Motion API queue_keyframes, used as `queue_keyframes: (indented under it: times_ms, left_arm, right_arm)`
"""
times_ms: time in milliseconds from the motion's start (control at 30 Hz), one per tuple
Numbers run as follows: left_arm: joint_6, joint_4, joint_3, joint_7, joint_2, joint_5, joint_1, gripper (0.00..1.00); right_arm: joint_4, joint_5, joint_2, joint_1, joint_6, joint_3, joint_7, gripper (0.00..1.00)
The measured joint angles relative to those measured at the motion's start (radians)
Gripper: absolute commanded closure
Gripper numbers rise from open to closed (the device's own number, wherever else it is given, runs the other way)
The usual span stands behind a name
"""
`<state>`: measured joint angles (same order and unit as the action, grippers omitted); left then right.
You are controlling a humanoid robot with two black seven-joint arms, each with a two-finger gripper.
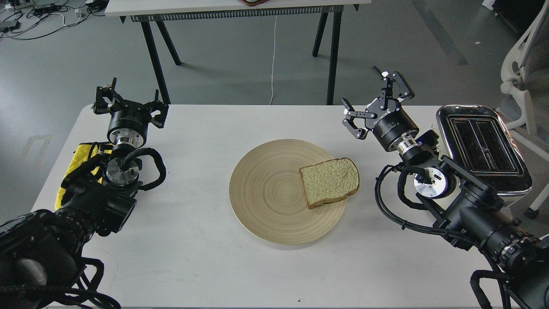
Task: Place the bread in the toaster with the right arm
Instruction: 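Move the right gripper down toward the bread slice on the plate, then close the right gripper on the edge of the bread slice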
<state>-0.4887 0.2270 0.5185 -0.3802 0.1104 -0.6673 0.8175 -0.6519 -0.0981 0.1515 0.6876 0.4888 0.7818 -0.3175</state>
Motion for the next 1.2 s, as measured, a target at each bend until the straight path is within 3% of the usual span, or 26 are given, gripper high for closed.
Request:
queue_keyframes:
  times_ms: [400,467,567,733,800,867,967,1200]
  left_arm:
    - [0.000,0.000,0.000,0.011,0.000,0.000,0.000,0.00]
    - [0.000,0.000,0.000,0.011,0.000,0.000,0.000,0.00]
    - [0.000,0.000,0.000,0.011,0.000,0.000,0.000,0.00]
    - [0.000,0.000,0.000,0.011,0.000,0.000,0.000,0.00]
    - [0.000,0.000,0.000,0.011,0.000,0.000,0.000,0.00]
    - [0.000,0.000,0.000,0.011,0.000,0.000,0.000,0.00]
    - [0.000,0.000,0.000,0.011,0.000,0.000,0.000,0.00]
    - [0.000,0.000,0.000,0.011,0.000,0.000,0.000,0.00]
  right_arm:
    - [-0.018,-0.010,-0.002,0.016,0.000,-0.023,0.000,0.00]
    - [-0.021,-0.015,-0.002,0.035,-0.039,-0.041,0.000,0.00]
    - [-0.037,-0.033,0.000,0.083,-0.173,-0.112,0.000,0.00]
    - [-0.129,-0.179,0.023,0.158,-0.565,-0.288,0.002,0.00]
    - [-0.169,-0.276,0.048,0.169,-0.714,-0.361,0.028,0.00]
    - [-0.225,-0.383,0.087,0.169,-0.846,-0.442,0.087,0.00]
    - [-0.302,-0.467,0.163,0.153,-0.951,-0.531,0.146,0.00]
    - [-0.374,-0.496,0.278,0.104,-0.978,-0.663,0.186,0.00]
